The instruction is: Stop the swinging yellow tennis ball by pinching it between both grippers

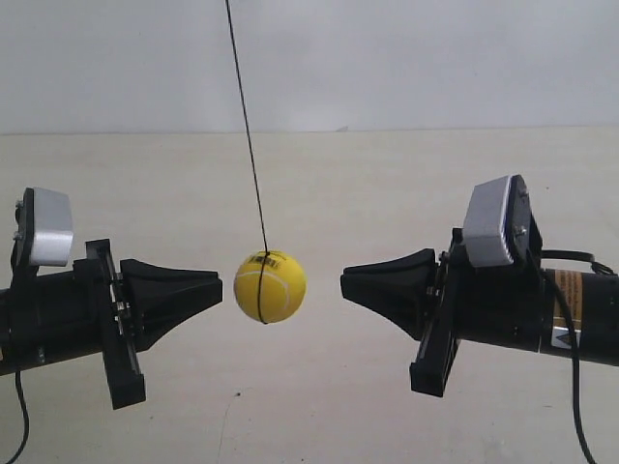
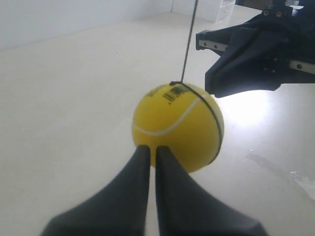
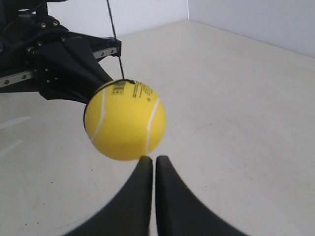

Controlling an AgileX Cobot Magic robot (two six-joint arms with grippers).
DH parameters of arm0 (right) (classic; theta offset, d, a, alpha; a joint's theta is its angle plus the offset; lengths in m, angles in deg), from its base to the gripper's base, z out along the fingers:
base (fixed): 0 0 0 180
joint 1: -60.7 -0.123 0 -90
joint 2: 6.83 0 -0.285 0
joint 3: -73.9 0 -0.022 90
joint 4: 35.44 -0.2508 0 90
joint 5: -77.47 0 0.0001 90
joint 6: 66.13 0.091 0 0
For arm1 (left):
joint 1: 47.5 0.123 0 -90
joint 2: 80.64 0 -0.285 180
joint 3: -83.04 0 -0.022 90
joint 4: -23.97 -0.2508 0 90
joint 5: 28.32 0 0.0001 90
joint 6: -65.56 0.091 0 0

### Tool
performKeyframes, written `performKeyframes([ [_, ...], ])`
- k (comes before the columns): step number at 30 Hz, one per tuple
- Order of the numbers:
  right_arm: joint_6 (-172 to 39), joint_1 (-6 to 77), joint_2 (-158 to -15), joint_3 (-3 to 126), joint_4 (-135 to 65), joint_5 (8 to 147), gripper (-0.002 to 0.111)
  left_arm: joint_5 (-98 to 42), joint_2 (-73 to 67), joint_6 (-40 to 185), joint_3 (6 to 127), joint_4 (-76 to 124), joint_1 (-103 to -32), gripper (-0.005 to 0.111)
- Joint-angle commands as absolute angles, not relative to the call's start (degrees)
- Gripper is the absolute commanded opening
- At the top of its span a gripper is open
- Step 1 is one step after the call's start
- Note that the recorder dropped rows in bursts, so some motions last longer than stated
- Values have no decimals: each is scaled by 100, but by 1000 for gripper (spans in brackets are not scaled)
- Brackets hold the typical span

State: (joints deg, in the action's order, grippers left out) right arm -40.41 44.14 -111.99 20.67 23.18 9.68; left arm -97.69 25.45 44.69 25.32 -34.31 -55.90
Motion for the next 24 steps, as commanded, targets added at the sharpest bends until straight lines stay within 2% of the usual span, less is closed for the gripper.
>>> performKeyframes([
  [1, -4058, 4406, -11198, 2079, 2299, 874, 0, -9828, 2555, 4463, 2558, -3401, -5619, 5],
  [9, -3968, 4376, -11198, 2079, 2299, 872, 0, -9828, 2555, 4463, 2558, -3401, -5619, 5],
  [15, -4468, 3674, -11198, 2082, 1825, 883, 0, -9828, 2555, 4463, 2558, -3412, -5619, 5],
  [24, -4630, 3670, -11198, 2082, 1391, 1257, 0, -9828, 2555, 4485, 2558, -3389, -5619, 5],
])
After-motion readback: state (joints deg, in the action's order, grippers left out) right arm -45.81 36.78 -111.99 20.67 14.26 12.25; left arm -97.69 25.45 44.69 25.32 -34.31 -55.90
